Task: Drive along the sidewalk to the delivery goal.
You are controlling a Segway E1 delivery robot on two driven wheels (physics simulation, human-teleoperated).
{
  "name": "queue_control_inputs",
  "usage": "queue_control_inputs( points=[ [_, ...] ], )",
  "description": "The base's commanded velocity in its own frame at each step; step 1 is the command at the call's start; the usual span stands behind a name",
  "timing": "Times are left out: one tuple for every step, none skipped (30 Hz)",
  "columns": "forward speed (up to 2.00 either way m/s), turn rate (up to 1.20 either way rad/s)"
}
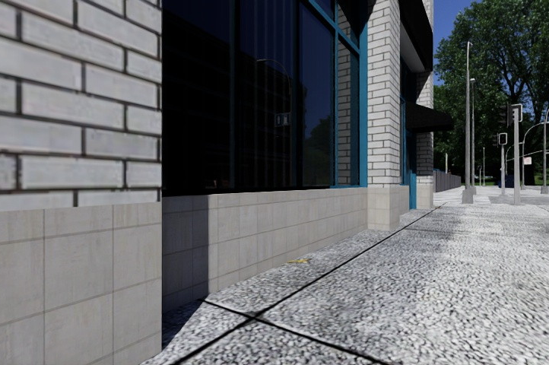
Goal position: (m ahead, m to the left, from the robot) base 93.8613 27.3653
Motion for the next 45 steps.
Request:
queue_control_inputs(
  points=[
    [0.00, 0.00],
    [0.00, 0.00],
    [0.00, 0.00],
    [0.00, 0.00],
    [0.00, 0.00],
    [0.00, 0.00],
    [0.00, 0.00],
    [0.00, 0.00],
    [0.00, 0.00],
    [0.00, 0.00],
    [0.00, 0.00],
    [0.00, 0.00],
    [0.00, 0.00],
    [0.00, 0.00],
    [0.00, 0.00],
    [0.00, 0.00],
    [0.00, 0.00],
    [0.00, 0.00],
    [0.00, 0.00],
    [0.00, 0.00],
    [0.00, 0.00],
    [0.00, 0.00],
    [0.00, 0.00],
    [0.00, 0.00],
    [0.00, 0.00],
    [0.00, 0.00],
    [0.00, 0.00],
    [0.00, 0.00],
    [0.00, 0.00],
    [0.00, 0.00],
    [0.00, -0.01],
    [0.00, -0.01],
    [0.12, -0.12],
    [0.22, -0.17],
    [0.40, -0.21],
    [0.40, -0.21],
    [0.55, -0.23],
    [0.60, -0.30],
    [0.62, -0.37],
    [0.62, -0.37],
    [0.62, -0.46],
    [0.63, -0.50],
    [0.68, -0.51],
    [0.77, -0.51],
    [0.77, -0.51]
  ],
)
